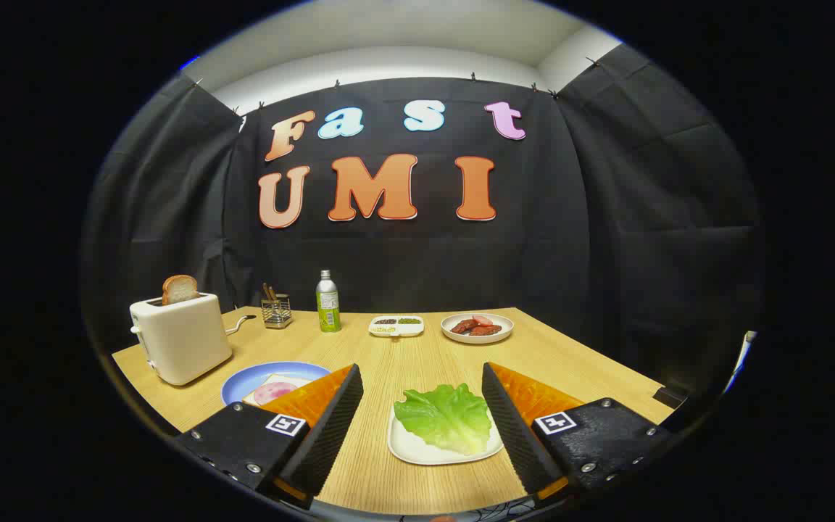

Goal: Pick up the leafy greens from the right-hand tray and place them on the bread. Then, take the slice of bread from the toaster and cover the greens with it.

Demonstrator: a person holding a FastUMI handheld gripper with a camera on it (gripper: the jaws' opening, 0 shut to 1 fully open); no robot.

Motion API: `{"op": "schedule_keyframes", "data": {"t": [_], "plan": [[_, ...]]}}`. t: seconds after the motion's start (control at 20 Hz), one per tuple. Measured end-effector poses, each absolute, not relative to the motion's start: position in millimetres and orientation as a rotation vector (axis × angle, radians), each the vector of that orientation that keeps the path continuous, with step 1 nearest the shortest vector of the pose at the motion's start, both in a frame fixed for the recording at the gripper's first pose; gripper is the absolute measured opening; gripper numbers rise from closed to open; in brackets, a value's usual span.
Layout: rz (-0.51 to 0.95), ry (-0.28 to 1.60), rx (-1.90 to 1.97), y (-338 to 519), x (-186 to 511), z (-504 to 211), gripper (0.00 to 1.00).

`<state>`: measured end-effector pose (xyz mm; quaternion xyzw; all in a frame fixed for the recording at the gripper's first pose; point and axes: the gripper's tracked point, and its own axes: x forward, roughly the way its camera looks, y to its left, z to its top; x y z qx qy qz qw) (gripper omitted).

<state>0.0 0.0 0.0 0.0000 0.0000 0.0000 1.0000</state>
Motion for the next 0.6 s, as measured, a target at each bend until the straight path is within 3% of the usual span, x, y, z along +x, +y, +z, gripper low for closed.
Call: {"op": "schedule_keyframes", "data": {"t": [0.6], "plan": [[0.071, 0.020, -0.099, 18, 19, -1, 0.99]]}}
